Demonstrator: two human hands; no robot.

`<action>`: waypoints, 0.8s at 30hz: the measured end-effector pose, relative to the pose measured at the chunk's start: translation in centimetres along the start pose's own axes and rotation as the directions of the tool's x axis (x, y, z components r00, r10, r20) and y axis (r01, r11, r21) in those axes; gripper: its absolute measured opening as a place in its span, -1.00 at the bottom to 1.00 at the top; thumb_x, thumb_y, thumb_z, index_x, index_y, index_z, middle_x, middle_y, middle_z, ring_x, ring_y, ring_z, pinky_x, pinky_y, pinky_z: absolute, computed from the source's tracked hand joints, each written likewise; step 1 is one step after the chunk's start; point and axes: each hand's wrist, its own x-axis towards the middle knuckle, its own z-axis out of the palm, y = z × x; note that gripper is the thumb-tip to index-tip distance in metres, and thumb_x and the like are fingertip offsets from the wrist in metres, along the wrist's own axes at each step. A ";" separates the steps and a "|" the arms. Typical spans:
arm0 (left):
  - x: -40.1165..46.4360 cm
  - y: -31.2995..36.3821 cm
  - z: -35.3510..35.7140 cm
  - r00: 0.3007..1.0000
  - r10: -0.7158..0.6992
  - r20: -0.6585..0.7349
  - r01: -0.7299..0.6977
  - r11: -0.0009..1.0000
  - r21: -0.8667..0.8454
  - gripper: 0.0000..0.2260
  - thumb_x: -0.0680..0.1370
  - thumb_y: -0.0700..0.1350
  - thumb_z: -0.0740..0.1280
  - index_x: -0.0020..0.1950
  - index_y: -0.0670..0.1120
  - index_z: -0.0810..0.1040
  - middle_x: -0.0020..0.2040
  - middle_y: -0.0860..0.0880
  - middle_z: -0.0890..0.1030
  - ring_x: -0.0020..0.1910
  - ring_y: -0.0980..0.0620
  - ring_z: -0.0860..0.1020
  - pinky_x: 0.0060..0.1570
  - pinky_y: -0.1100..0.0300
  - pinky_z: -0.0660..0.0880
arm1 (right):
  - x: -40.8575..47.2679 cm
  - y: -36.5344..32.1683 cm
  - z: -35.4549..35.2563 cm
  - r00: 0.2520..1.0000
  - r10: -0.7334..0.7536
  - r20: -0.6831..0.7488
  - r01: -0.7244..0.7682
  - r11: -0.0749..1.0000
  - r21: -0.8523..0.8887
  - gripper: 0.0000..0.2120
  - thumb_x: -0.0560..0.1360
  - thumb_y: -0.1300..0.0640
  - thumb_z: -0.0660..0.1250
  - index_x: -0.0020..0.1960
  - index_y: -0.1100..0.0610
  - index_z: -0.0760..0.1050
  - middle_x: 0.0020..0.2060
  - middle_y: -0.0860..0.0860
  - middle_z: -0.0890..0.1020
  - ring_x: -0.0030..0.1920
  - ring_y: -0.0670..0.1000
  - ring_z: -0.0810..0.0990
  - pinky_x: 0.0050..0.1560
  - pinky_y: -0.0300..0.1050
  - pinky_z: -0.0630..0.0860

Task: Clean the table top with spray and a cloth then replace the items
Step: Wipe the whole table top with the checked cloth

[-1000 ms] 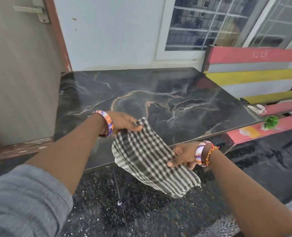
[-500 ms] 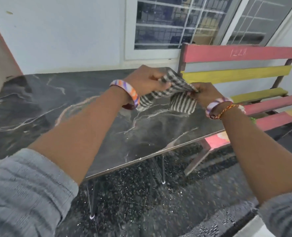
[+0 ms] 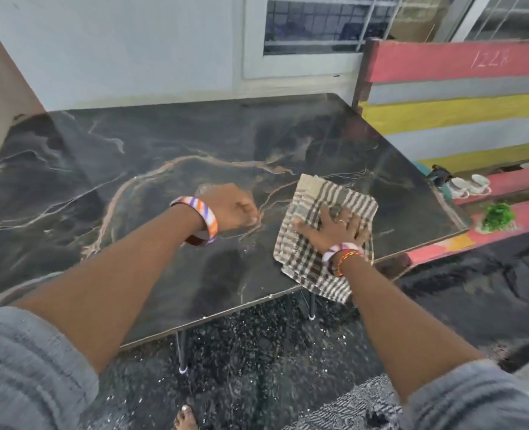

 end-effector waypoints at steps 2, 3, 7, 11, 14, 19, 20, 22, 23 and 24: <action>-0.1 -2.7 -0.8 0.995 -0.075 -0.067 0.077 0.996 0.034 -0.81 0.51 -0.16 0.31 0.06 -0.17 0.63 0.06 -0.12 0.66 0.13 -0.11 0.58 0.14 0.15 0.46 | 0.3 -3.0 1.4 0.995 -0.084 -0.049 0.078 0.989 -0.123 -0.28 0.48 -0.33 0.03 0.52 -0.07 -0.11 0.54 0.08 -0.12 0.52 0.18 -0.17 0.45 0.23 -0.23; -0.3 -4.1 -1.2 0.987 -0.122 -0.103 0.128 0.990 0.057 -0.81 0.52 -0.16 0.29 0.04 -0.19 0.63 0.02 -0.13 0.66 0.13 -0.13 0.57 0.10 0.17 0.44 | 0.2 -4.8 2.0 0.979 -0.189 -0.072 0.176 0.972 -0.154 -0.35 0.52 -0.24 0.03 0.52 -0.05 -0.06 0.54 0.08 -0.05 0.53 0.16 -0.11 0.46 0.20 -0.16; -0.9 -7.5 -1.1 0.912 -0.300 -0.279 0.345 0.930 0.128 -0.72 0.50 -0.09 0.17 -0.04 -0.16 0.65 0.02 -0.21 0.66 0.04 -0.24 0.58 0.01 0.09 0.47 | -2.7 -9.8 4.4 0.732 -0.680 0.041 0.681 0.732 -0.021 -0.51 0.53 0.08 0.05 0.46 -0.03 0.21 0.48 0.05 0.24 0.51 0.07 0.10 0.49 0.03 -0.03; -0.3 -5.8 0.3 0.911 -0.276 -0.308 0.318 0.943 0.096 -0.77 0.52 -0.18 0.22 0.07 -0.15 0.62 0.10 -0.22 0.64 0.10 -0.23 0.57 0.10 0.04 0.50 | -4.4 -6.8 4.9 0.555 -0.829 0.067 0.831 0.556 -0.006 -0.57 0.54 0.14 0.13 0.39 -0.05 0.33 0.45 -0.03 0.31 0.49 0.01 0.16 0.51 0.04 -0.06; -0.3 -3.6 1.4 0.944 -0.202 -0.260 0.233 0.968 0.096 -0.75 0.53 -0.15 0.24 0.17 -0.11 0.58 0.19 -0.15 0.60 0.21 -0.17 0.52 0.22 0.10 0.43 | -0.6 0.7 1.8 0.745 -0.665 -0.037 0.666 0.745 0.020 -0.56 0.47 0.08 0.08 0.32 -0.12 0.39 0.44 -0.07 0.32 0.46 0.01 0.24 0.48 0.14 0.12; -1.5 -1.8 4.0 0.988 -0.108 -0.109 0.122 0.984 0.130 -0.76 0.53 -0.14 0.24 0.14 -0.11 0.59 0.17 -0.08 0.62 0.17 -0.10 0.55 0.23 0.08 0.45 | 4.7 12.0 -3.3 0.975 -0.019 -0.222 0.002 0.997 -0.077 -0.51 0.57 -0.07 -0.03 0.49 -0.05 0.12 0.51 0.06 0.16 0.49 0.17 0.12 0.48 0.18 0.02; -1.8 -1.6 4.3 0.989 -0.106 -0.107 0.119 0.985 0.124 -0.77 0.53 -0.14 0.24 0.14 -0.11 0.59 0.17 -0.08 0.62 0.17 -0.10 0.55 0.22 0.06 0.45 | 4.8 12.6 -3.5 0.971 0.087 -0.222 -0.096 0.995 -0.030 -0.51 0.59 -0.05 -0.03 0.50 -0.04 0.07 0.52 0.06 0.10 0.51 0.16 0.04 0.48 0.16 -0.04; -2.6 -1.3 4.7 0.987 -0.110 -0.116 0.122 0.987 0.104 -0.77 0.54 -0.17 0.24 0.13 -0.14 0.60 0.16 -0.10 0.63 0.17 -0.10 0.55 0.23 0.09 0.44 | 4.3 11.8 -3.1 0.958 0.142 -0.249 -0.145 0.989 0.007 -0.53 0.60 0.00 -0.02 0.50 -0.01 0.09 0.53 0.07 0.09 0.51 0.15 0.02 0.48 0.13 -0.04; -3.0 -1.3 4.8 0.985 -0.116 -0.127 0.128 0.988 0.090 -0.77 0.54 -0.18 0.24 0.12 -0.17 0.60 0.15 -0.11 0.63 0.17 -0.10 0.55 0.23 0.12 0.43 | 3.8 10.9 -2.6 0.956 0.119 -0.269 -0.123 0.992 0.002 -0.54 0.60 0.03 -0.01 0.49 0.00 0.12 0.52 0.08 0.12 0.51 0.16 0.05 0.48 0.12 0.00; -3.4 -1.4 4.7 0.981 -0.125 -0.146 0.136 0.988 0.074 -0.77 0.54 -0.19 0.24 0.12 -0.19 0.60 0.15 -0.12 0.63 0.17 -0.10 0.55 0.22 0.14 0.43 | 3.0 9.8 -2.2 0.955 0.073 -0.288 -0.079 0.997 -0.008 -0.54 0.59 0.04 0.00 0.48 0.02 0.16 0.51 0.08 0.16 0.49 0.16 0.10 0.46 0.12 0.06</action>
